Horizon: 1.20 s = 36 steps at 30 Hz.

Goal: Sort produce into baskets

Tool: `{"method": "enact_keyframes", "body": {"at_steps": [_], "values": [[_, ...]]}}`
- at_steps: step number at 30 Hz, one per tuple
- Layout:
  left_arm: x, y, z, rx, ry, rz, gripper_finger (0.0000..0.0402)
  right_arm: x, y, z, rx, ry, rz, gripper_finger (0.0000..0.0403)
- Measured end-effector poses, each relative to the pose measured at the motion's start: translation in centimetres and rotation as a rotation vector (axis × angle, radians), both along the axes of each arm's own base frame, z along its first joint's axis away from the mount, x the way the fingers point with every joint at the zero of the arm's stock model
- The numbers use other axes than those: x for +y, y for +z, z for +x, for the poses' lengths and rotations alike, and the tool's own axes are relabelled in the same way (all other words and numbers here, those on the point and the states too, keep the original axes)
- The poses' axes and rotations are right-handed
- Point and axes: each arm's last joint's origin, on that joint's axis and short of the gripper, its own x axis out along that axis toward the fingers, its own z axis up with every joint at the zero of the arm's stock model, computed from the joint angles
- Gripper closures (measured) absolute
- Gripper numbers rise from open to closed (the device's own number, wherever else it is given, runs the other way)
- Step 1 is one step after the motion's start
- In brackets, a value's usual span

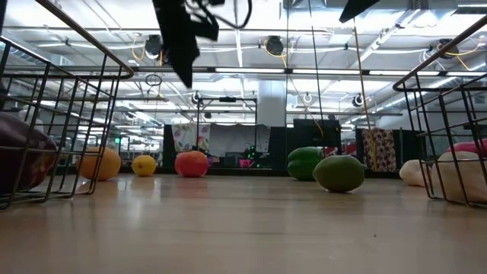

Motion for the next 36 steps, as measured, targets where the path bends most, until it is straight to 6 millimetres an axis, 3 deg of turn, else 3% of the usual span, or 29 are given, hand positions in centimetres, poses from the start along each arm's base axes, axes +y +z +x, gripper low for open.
{"method": "enact_keyframes", "body": {"at_steps": [4, 11, 15, 24, 36], "values": [[1.5, -2.5, -0.2, 0.025, -0.01, -0.015, 0.0294, 0.0, 0.0, 0.0, -0.017, -0.01, 0.015, 0.03], [1.5, -8.4, -0.7, 0.069, -0.096, 0.027, 0.0294, 0.2, -0.2, 0.0, -0.018, -0.014, 0.048, 0.03], [1.9, -10.2, -1.0, 0.043, -0.106, 0.054, 0.0294, 0.2, -0.8, -0.1, 0.001, -0.014, 0.039, 0.03], [3.5, -10.4, -1.6, 0.084, -0.164, 0.068, 0.0294, -0.1, -2.4, -0.6, 0.092, -0.011, -0.004, 0.03], [4.1, -10.4, -1.3, 0.064, -0.238, 0.053, 0.0294, -0.2, -2.5, -0.8, 0.131, -0.002, -0.023, 0.03]]}}
